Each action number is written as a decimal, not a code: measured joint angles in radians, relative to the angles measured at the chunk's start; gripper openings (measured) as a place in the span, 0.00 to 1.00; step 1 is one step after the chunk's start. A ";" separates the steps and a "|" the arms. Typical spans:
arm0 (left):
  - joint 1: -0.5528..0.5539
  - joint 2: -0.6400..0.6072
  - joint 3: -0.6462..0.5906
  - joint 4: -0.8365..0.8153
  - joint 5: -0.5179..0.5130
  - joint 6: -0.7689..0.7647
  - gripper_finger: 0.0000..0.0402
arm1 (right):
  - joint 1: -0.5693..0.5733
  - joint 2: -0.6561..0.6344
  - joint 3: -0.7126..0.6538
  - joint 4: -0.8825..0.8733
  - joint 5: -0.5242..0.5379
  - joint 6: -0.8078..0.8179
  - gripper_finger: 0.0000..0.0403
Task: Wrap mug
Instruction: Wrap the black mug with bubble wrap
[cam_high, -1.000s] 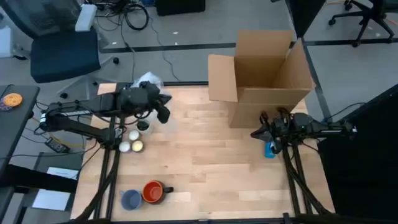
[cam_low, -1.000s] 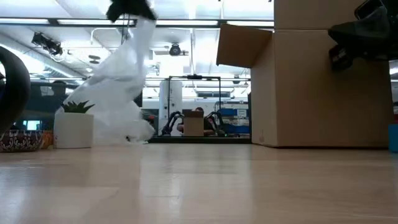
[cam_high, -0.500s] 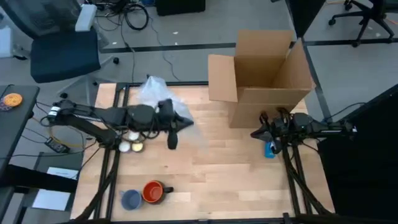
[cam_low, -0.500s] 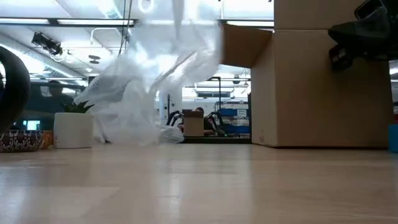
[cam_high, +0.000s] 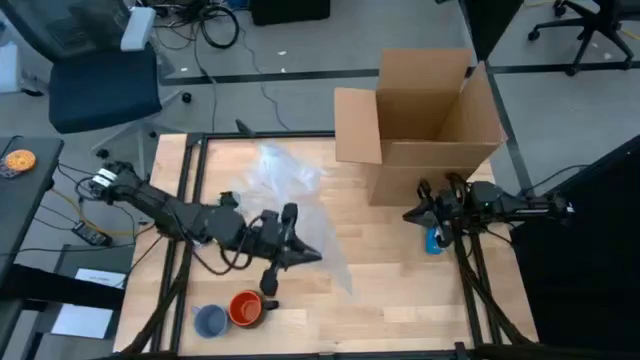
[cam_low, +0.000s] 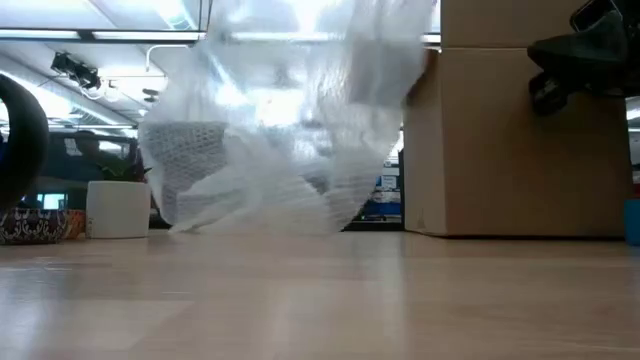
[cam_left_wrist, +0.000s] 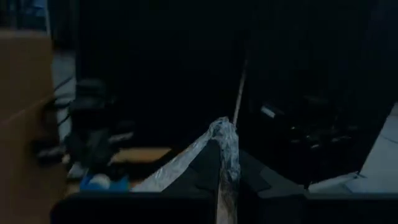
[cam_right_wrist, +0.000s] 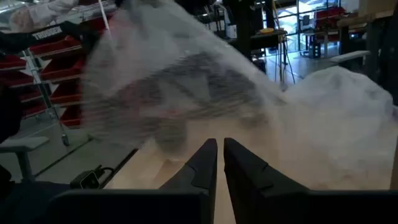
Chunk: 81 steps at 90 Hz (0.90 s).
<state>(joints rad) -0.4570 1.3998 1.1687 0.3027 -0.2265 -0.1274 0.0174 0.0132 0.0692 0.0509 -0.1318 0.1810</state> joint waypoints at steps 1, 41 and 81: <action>-0.002 0.006 0.000 0.007 -0.004 0.000 0.00 | 0.000 0.000 0.000 0.000 0.000 0.000 0.02; -0.098 0.058 -0.001 0.162 0.057 0.030 0.00 | 0.000 0.000 0.000 0.000 0.000 0.000 0.02; -0.002 -0.158 0.000 -0.022 -0.190 0.126 0.00 | 0.000 0.000 0.000 0.000 0.000 0.000 0.02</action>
<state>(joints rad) -0.4588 1.2419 1.1683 0.2806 -0.4168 -0.0011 0.0176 0.0129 0.0690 0.0509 -0.1318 0.1809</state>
